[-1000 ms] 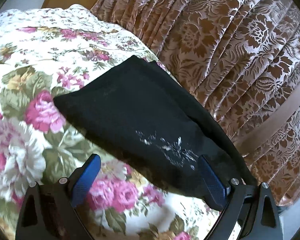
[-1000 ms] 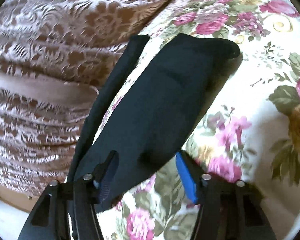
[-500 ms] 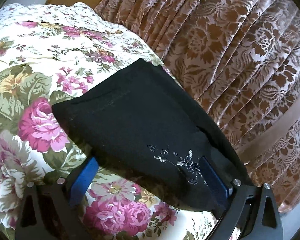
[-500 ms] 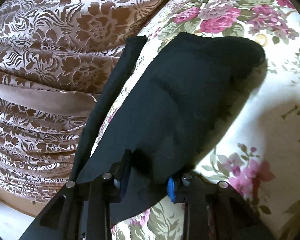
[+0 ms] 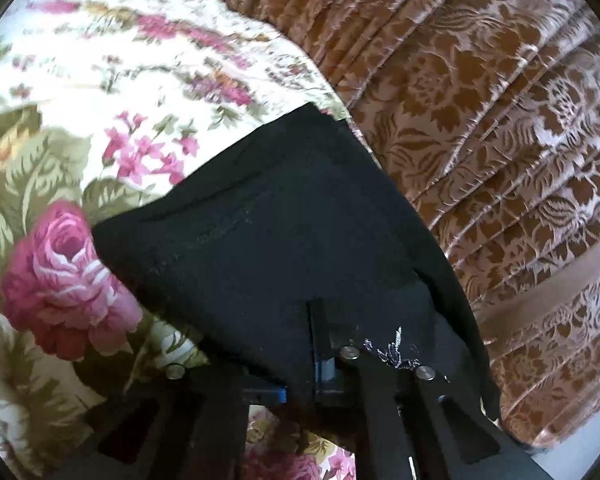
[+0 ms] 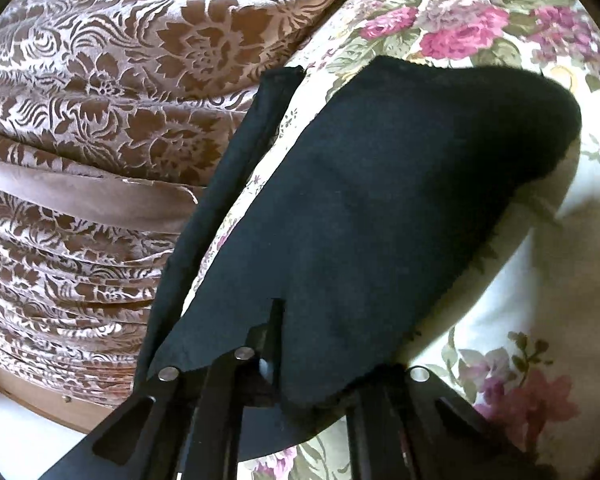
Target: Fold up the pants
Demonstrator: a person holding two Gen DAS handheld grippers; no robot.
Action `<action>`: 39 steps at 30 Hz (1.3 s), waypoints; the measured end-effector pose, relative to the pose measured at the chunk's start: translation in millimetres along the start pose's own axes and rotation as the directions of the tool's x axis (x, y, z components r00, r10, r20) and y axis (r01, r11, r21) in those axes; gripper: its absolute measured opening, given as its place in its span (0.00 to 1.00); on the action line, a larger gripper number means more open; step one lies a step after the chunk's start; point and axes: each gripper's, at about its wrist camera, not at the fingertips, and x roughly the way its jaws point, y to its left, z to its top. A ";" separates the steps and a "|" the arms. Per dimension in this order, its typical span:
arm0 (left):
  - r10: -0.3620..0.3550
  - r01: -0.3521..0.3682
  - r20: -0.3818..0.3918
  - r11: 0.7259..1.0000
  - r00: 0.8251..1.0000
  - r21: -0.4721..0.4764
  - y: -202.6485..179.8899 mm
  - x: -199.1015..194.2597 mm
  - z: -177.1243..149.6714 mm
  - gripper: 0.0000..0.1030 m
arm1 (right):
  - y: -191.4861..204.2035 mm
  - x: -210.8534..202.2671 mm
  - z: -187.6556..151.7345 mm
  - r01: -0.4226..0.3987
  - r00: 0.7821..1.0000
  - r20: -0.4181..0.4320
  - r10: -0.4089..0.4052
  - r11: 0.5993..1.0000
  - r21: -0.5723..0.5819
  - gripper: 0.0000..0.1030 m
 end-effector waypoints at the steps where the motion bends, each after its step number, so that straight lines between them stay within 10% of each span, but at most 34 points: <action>1: -0.003 0.002 0.017 1.000 1.000 0.018 -2.8 -6.0 0.7 0.07 | 3.3 -1.8 -0.1 0.019 1.000 0.005 -0.019 1.000 -0.012 0.07; 13: -0.095 0.091 0.061 0.993 0.994 0.073 -12.5 -73.7 11.8 0.06 | 37.3 -67.7 8.2 0.073 0.988 0.144 -0.048 0.981 -0.177 0.07; 29: 0.005 -0.007 0.013 0.990 1.000 0.141 18.0 -104.7 -54.8 0.07 | -36.5 -105.1 -29.1 0.129 0.989 0.088 -0.120 0.986 -0.101 0.08; 35: 0.025 -0.029 0.034 0.994 0.999 0.106 27.0 -94.4 -45.0 0.51 | -27.5 -100.8 -24.2 0.112 0.993 0.055 -0.107 0.988 -0.107 0.26; 37: 0.015 -0.017 0.029 0.997 0.999 0.072 31.9 -89.6 -39.1 0.41 | -22.7 -97.2 -23.7 0.139 0.989 0.063 -0.132 0.982 -0.129 0.25; 39: 0.024 -0.025 0.017 0.997 1.000 0.067 33.0 -85.8 -33.0 0.07 | -17.5 -92.8 -22.9 0.175 0.984 0.063 -0.167 0.972 -0.158 0.13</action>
